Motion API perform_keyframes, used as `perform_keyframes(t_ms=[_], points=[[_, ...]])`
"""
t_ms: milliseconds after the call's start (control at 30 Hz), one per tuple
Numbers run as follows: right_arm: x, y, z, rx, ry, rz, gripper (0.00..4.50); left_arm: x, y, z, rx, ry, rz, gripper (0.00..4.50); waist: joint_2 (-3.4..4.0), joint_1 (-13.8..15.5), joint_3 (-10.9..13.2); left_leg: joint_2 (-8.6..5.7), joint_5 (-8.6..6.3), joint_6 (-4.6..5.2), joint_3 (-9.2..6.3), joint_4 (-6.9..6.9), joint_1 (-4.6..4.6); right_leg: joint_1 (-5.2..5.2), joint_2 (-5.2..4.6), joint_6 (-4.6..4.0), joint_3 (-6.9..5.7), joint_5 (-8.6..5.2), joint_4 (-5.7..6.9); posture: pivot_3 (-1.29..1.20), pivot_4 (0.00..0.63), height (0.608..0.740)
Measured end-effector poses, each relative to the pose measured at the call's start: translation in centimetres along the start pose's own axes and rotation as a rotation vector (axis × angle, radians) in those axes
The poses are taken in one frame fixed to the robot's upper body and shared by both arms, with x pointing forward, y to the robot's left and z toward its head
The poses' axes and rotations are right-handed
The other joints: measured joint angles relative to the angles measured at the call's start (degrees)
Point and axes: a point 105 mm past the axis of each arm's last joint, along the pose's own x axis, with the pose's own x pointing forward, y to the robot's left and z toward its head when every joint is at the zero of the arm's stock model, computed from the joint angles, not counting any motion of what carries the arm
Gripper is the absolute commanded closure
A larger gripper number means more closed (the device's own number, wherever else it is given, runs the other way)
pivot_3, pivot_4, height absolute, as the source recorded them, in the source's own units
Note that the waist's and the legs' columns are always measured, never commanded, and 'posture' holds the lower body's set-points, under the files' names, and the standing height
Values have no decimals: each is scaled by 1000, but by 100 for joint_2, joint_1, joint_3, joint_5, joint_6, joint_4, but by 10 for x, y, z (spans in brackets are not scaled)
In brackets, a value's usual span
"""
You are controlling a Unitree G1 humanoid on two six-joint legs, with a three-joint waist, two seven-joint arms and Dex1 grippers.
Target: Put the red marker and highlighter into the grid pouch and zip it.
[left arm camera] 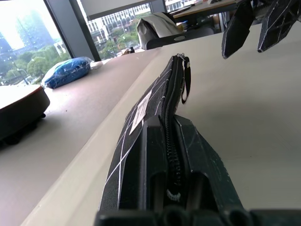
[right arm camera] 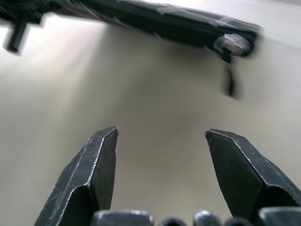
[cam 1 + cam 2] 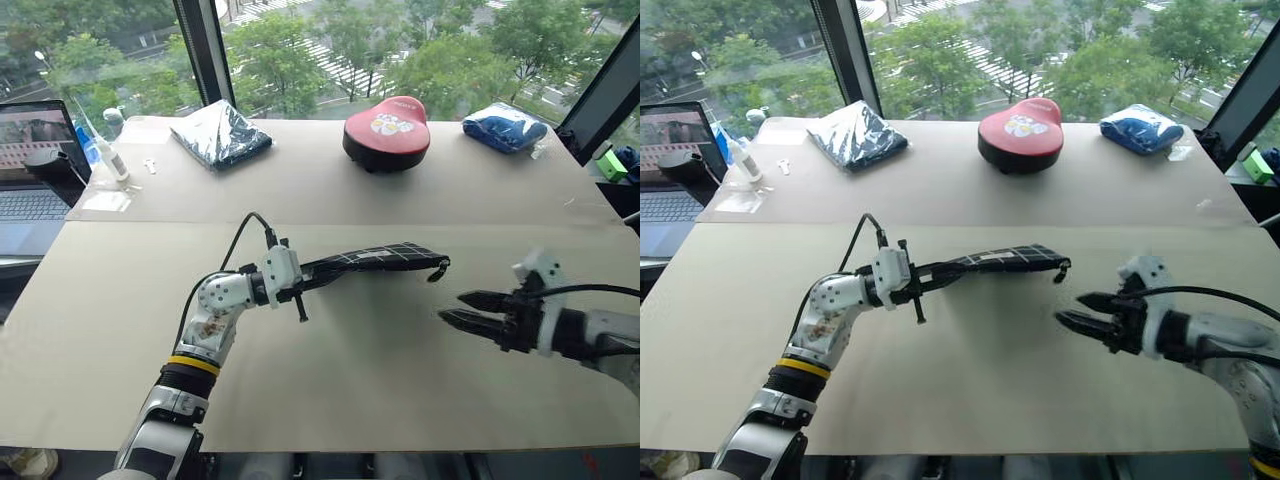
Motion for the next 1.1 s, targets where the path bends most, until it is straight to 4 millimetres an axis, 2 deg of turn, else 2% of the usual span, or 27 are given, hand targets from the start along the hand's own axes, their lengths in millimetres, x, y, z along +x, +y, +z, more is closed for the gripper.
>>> perform_keyframes(t_ms=[67,100,167,233,367,400,467,533,600,667,733,867,1100], points=[[-13,-5,-11,4,15,-39,1099,-4,-3,-3,-7,7,-39,3407,0,9,0,-1,0,0,1,1,2,3,-1,0,2,0,2,0,150,740],[-17,-9,-13,4,15,-58,1099,-5,-5,-4,-13,8,-60,3197,0,2,0,-1,0,0,2,3,3,3,-1,0,5,0,4,0,150,740],[-22,-15,-12,-1,-6,-85,1099,-4,-14,-4,-30,1,-130,2421,0,-5,0,0,0,0,4,4,6,6,-1,1,7,0,4,0,150,740],[-23,-19,-12,-13,-22,-109,1099,-4,-24,-2,-48,-4,-218,1749,0,-3,0,2,0,0,3,4,7,5,1,1,5,0,4,0,150,740],[-21,-22,-12,-19,-27,-120,1099,-5,-30,-3,-76,1,-255,296,0,1,0,1,0,0,2,4,6,6,0,0,6,0,3,0,150,740],[-21,-22,-13,-18,-26,-119,1099,-5,-30,-1,-97,-6,-252,117,0,1,0,1,0,0,2,4,5,6,0,0,6,0,3,0,150,740],[-19,-22,-13,-22,-28,-113,1099,-9,-29,4,-160,-19,-242,117,0,0,1,2,0,0,2,4,5,5,-1,1,7,0,4,0,150,740],[-18,-26,-14,-16,-34,-113,1099,-24,-24,12,-269,-14,-220,117,-1,-25,1,8,0,0,-1,4,6,2,5,1,7,-1,5,0,150,740],[-20,-36,-15,11,-49,-132,1099,-40,-6,17,-369,13,-108,117,-1,-41,2,8,1,-1,-3,4,5,1,5,2,8,-2,6,0,150,740],[-22,-52,-8,18,-94,-178,1099,-67,26,17,-441,73,129,117,1,-77,3,7,1,-1,-2,2,21,12,4,5,11,-4,7,0,150,740],[-21,-61,-1,14,-130,-206,1099,-86,37,10,-492,133,270,117,1,-89,3,5,0,-1,-3,-4,32,27,4,10,9,-7,5,0,150,740],[-15,-76,8,32,-171,-233,1099,-135,28,-12,-671,255,425,117,0,-146,3,3,2,-5,-4,-10,32,23,5,9,9,-8,4,0,150,740],[15,-86,14,38,-158,-183,1099,-179,19,-9,-679,303,603,117,4,-131,5,1,3,-10,-7,-12,31,19,-3,5,12,-8,2,0,150,740]])
